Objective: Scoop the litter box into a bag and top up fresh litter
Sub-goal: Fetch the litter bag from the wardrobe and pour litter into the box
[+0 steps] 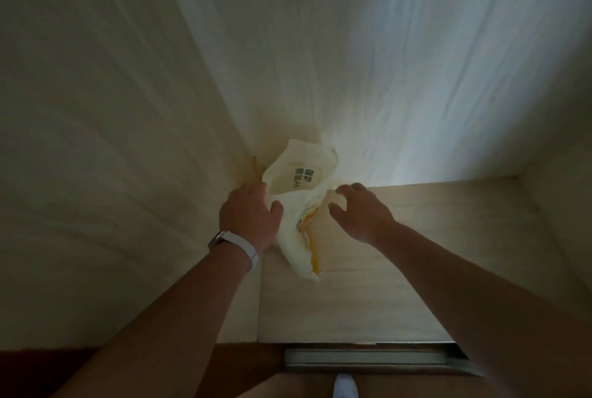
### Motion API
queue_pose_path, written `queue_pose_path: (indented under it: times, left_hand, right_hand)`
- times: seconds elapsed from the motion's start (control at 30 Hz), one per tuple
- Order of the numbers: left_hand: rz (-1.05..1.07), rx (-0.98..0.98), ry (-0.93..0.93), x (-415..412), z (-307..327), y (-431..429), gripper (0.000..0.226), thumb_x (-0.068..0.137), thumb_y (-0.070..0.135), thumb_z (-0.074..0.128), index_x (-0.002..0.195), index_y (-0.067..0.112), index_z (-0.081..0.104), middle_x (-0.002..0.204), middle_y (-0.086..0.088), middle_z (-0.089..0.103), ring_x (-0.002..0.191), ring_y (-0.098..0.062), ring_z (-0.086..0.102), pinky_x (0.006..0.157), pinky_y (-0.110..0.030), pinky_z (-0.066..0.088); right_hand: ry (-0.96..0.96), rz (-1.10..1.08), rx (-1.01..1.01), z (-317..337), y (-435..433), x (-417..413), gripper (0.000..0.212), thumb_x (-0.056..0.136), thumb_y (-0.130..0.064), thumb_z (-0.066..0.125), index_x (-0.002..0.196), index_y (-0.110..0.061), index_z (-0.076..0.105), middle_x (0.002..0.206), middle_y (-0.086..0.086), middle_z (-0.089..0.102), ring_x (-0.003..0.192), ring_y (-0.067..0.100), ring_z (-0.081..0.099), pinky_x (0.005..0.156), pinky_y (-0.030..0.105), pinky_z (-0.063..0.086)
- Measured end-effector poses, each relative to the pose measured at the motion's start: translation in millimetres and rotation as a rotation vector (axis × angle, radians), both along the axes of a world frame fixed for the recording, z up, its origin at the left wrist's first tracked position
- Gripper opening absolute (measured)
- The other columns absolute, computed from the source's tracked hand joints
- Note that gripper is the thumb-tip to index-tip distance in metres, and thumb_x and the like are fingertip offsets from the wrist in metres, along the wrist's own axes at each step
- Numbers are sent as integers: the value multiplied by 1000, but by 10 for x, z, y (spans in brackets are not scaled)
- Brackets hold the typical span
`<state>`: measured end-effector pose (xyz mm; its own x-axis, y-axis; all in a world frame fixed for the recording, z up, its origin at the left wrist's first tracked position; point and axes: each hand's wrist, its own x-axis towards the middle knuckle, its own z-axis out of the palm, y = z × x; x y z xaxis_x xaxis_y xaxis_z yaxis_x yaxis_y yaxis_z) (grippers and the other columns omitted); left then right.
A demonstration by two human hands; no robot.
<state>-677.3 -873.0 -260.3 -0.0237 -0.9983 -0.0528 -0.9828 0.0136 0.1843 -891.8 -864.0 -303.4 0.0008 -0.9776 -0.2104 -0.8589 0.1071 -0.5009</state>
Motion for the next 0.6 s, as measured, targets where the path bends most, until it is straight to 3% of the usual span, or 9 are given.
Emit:
queue_pose_path:
  times: [0.1,0.27,0.37,0.43,0.6]
  left_hand:
    - [53,4,6,53,-76,-329,45,95,49,40,120,15,55,118,-10,59,108,-32,54,83,-41,46]
    - [114,148,58,68,-198,-700,48,96,52,32,114,16,56,113,-9,62,102,-33,58,82,-40,46]
    - [152,206,131,70,-249,-796,27,96,39,40,88,16,50,87,-5,55,79,-25,51,64,-32,37]
    - [190,187,204,67,-280,-815,26,96,30,42,73,17,43,75,-2,48,66,-19,45,55,-31,29]
    - [245,99,255,94,-366,-764,21,98,28,39,81,16,45,77,-3,50,73,-25,49,63,-32,36]
  right_hand:
    - [-5,-76,-47,-55,-507,87,50,95,-48,47,136,-19,47,134,6,50,120,28,52,94,43,48]
    - [15,-152,-44,-224,-1151,151,51,92,-44,53,130,-11,46,125,11,51,112,32,55,86,43,48]
    - [5,-200,-4,-359,-1338,165,52,86,-33,61,128,-9,43,123,10,49,108,31,56,85,44,52]
    - [-45,-244,5,-432,-1404,169,45,84,-22,62,122,-8,44,117,11,53,103,31,58,84,43,53]
    - [-112,-265,-12,-545,-1364,163,14,87,-14,49,99,-10,55,87,2,57,82,23,57,64,30,46]
